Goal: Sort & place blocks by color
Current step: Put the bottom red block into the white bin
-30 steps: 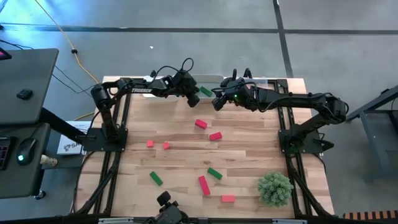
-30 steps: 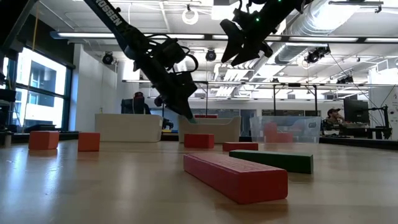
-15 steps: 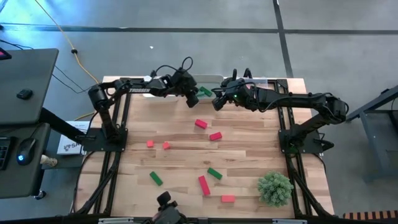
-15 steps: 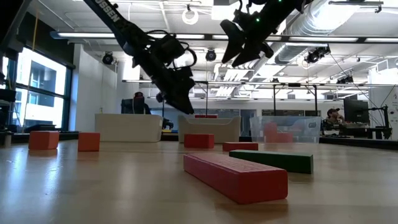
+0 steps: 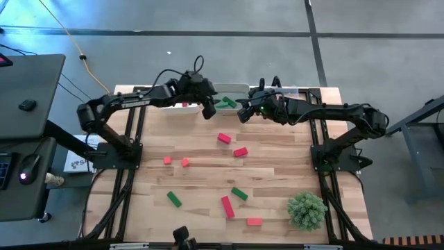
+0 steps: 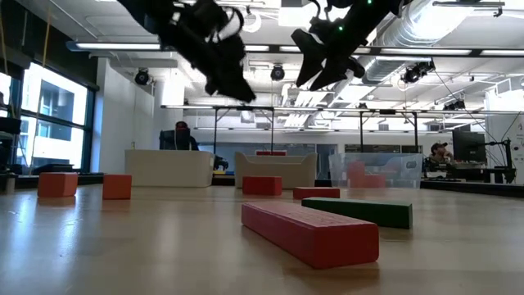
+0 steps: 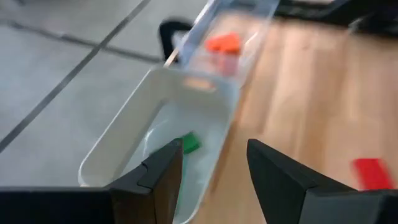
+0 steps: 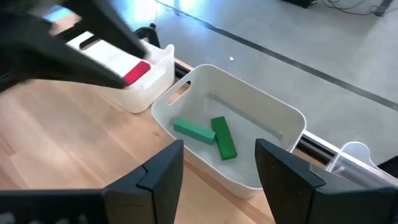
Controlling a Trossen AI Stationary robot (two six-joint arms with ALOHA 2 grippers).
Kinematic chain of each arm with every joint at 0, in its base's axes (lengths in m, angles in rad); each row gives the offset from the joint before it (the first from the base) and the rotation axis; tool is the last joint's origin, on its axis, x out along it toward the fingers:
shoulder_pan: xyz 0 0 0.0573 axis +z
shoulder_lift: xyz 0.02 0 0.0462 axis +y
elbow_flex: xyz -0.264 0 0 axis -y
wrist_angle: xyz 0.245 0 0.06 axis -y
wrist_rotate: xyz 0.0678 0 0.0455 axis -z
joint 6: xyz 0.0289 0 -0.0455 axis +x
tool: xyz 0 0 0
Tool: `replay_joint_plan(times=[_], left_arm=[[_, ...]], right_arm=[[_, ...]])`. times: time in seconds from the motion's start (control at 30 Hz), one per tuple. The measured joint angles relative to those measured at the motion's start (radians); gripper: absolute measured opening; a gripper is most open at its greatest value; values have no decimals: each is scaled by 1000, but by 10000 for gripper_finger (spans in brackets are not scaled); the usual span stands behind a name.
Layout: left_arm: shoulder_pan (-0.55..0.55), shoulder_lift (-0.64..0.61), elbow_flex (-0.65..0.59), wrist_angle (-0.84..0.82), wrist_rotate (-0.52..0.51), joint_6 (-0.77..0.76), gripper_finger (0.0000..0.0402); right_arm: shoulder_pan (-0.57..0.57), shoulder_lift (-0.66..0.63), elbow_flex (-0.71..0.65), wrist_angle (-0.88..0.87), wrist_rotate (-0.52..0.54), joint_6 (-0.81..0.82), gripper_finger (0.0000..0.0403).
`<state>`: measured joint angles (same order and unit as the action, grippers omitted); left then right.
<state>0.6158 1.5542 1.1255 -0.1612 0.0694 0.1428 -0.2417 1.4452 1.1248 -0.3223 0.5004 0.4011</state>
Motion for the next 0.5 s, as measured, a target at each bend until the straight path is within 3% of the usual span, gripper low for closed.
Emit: replay_joint_plan(times=[0.5], left_arm=[[-258,-148,1,-99,28,26,166]], right_arm=[[0,0,0,-106,23,94,188]])
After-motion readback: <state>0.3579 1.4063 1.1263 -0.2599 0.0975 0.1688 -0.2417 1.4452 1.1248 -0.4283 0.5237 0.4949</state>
